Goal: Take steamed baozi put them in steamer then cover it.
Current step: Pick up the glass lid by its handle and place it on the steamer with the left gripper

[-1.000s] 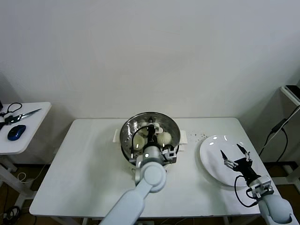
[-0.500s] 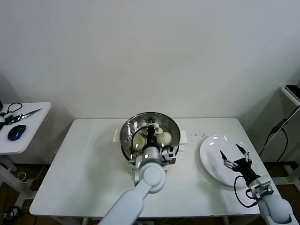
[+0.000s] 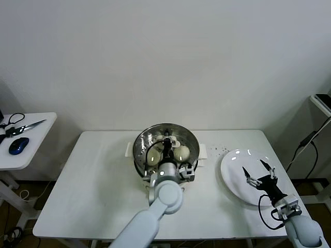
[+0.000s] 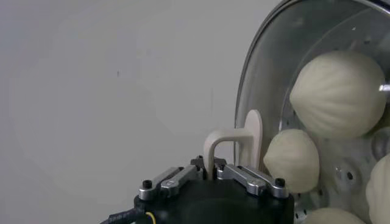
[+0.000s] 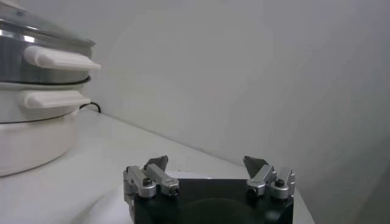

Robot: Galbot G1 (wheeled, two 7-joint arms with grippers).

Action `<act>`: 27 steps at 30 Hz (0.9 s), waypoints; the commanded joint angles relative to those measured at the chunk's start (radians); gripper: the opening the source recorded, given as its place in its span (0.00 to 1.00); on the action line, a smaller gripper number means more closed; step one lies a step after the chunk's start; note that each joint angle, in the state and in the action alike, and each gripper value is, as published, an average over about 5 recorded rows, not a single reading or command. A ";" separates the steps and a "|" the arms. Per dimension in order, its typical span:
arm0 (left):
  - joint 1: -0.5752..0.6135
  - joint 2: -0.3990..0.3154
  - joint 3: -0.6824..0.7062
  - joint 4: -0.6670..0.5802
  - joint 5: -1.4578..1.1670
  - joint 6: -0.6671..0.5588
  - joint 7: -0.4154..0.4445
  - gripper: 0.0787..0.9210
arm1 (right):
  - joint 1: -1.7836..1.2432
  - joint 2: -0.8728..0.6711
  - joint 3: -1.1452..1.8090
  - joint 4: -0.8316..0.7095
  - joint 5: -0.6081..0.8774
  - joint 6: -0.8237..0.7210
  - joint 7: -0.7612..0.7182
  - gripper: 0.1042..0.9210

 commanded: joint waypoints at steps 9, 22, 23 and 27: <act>0.001 0.040 0.010 -0.070 -0.039 0.049 0.054 0.16 | 0.000 -0.002 0.003 0.000 -0.005 -0.004 -0.003 0.88; 0.078 0.149 0.010 -0.251 -0.134 0.049 0.058 0.60 | 0.005 -0.007 0.011 0.020 -0.038 -0.094 0.010 0.88; 0.087 0.155 0.005 -0.264 -0.144 0.049 0.054 0.64 | 0.007 -0.007 0.011 0.021 -0.037 -0.098 0.011 0.88; 0.123 0.187 -0.008 -0.327 -0.181 0.049 0.027 0.77 | 0.014 -0.008 0.008 0.025 -0.033 -0.106 0.011 0.88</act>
